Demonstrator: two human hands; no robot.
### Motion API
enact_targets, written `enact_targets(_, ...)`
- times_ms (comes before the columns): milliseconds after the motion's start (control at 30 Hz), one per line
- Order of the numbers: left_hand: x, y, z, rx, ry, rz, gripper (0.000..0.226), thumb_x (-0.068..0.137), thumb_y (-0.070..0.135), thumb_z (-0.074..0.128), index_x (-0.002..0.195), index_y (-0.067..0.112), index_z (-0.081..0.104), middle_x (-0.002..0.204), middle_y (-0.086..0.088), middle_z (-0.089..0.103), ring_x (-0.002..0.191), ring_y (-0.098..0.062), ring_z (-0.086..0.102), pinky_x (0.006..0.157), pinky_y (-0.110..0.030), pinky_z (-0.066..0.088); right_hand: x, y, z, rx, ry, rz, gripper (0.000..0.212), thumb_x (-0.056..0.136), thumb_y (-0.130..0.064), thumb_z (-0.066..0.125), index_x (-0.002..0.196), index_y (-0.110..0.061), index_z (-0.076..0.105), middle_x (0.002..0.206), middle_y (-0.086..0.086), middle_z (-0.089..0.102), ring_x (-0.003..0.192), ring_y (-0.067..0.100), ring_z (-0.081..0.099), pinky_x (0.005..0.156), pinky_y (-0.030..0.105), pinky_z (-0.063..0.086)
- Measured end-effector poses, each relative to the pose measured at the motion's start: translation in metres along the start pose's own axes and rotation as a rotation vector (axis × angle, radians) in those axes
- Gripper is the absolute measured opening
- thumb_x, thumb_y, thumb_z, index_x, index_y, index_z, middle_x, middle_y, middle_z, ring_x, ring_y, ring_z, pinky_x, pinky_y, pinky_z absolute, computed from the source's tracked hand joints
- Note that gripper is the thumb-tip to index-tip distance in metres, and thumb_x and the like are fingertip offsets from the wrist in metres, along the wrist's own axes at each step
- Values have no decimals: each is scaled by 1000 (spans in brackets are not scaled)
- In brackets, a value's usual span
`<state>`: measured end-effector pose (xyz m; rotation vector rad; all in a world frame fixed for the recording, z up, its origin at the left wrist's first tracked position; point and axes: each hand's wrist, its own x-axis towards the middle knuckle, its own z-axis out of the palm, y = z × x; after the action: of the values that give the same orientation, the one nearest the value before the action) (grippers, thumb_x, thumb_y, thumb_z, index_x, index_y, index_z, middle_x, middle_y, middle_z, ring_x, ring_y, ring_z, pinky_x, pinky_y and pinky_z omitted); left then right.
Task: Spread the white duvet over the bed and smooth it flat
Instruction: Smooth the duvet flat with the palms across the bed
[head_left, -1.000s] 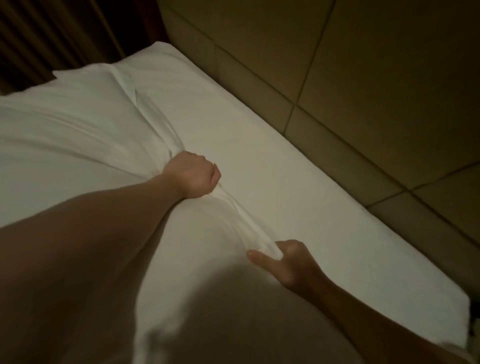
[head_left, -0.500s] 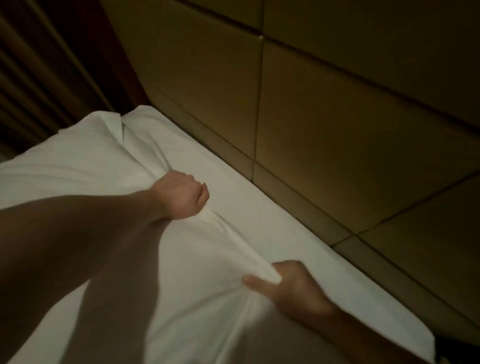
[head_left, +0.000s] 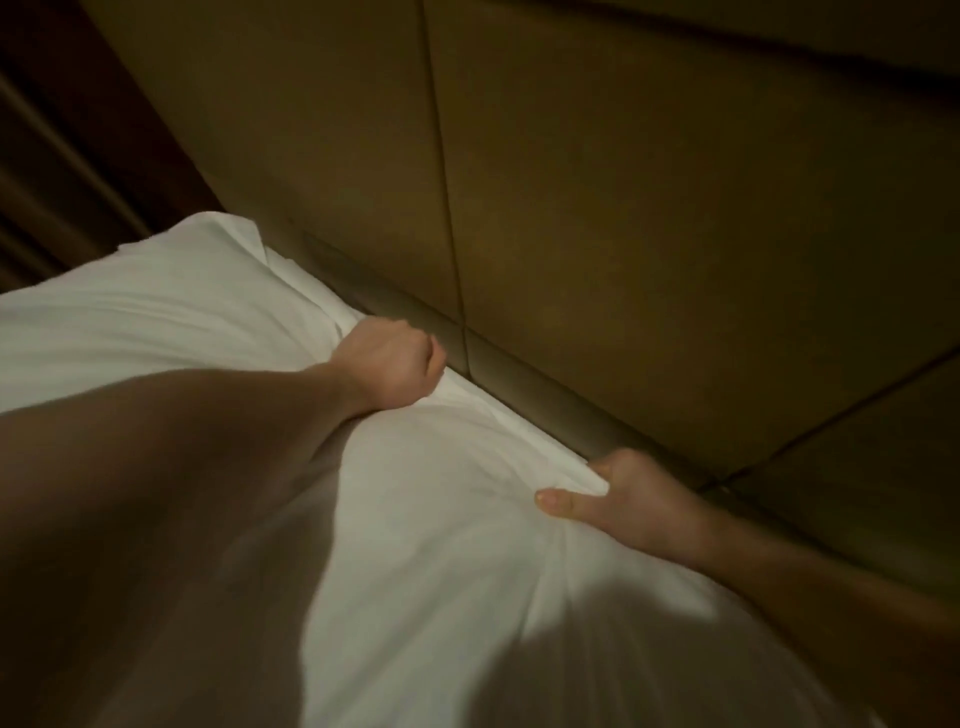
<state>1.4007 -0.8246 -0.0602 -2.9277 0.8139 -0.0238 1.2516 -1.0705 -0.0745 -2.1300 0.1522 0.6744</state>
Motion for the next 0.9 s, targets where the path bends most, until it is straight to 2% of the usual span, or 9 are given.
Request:
enact_targets(67,10,-7,-22,-16,28,-3,53,100,32,30,51,14,42,52,-1,43,56,-25,46,60,-30,33,-2,-16,-21,-41,17,-43,82,53,-81,69,86,-7,75,81,6,75,76,18,72,66,35,56)
enact_targets(200,22,-11,-33,-46,103,-6,53,102,30,30,51,18,39,50,2,42,50,-18,42,61,-29,29,4,-27,-40,-47,12,-64,49,66,-65,72,77,-18,77,74,-8,75,67,6,70,61,24,53)
enact_targets(433,21,5,13,-10,57,20,53,103,33,28,53,18,42,52,2,44,54,-20,50,60,-31,36,14,8,-11,-136,59,2,60,67,-76,57,87,-23,76,82,-9,75,73,8,70,75,39,59)
enact_targets(500,21,8,1,-79,8,-38,48,103,38,30,66,18,54,68,-1,55,71,-21,57,71,-33,42,7,4,-12,-162,61,14,58,68,-77,54,90,-28,74,86,-11,74,75,4,69,76,36,59)
enact_targets(567,8,3,-29,-194,-29,-152,40,98,50,38,102,21,66,107,-3,62,102,-23,57,90,-35,42,-4,-8,-20,-297,44,35,61,73,-78,43,102,-30,66,93,-12,70,80,3,65,79,32,55)
enact_targets(667,-48,-19,-89,-243,1,-231,69,87,69,41,146,34,39,154,4,34,142,-21,28,117,-40,22,-33,-57,-8,-571,226,-121,62,93,-65,33,141,-26,39,138,-9,49,125,10,47,108,31,36)
enact_targets(767,-117,-40,-107,-43,-27,-373,78,82,80,20,151,47,12,163,7,8,150,-25,0,120,-52,-1,-78,-148,68,-350,316,-438,69,87,-78,20,148,-47,26,157,-21,20,148,10,15,120,38,15)
enact_targets(833,-145,-56,-83,5,-122,-548,77,83,83,7,151,50,-2,164,2,-5,149,-30,-11,117,-59,-7,-78,-163,118,-408,324,-529,66,86,-78,28,143,-47,41,156,-8,32,145,24,30,115,52,20)
enact_targets(900,-144,-67,-53,-71,-104,-629,71,86,79,2,150,50,-8,164,0,-12,149,-31,-14,115,-60,-8,-57,-147,141,-513,356,-456,63,88,-73,36,141,-41,48,154,3,38,141,32,36,114,56,20)
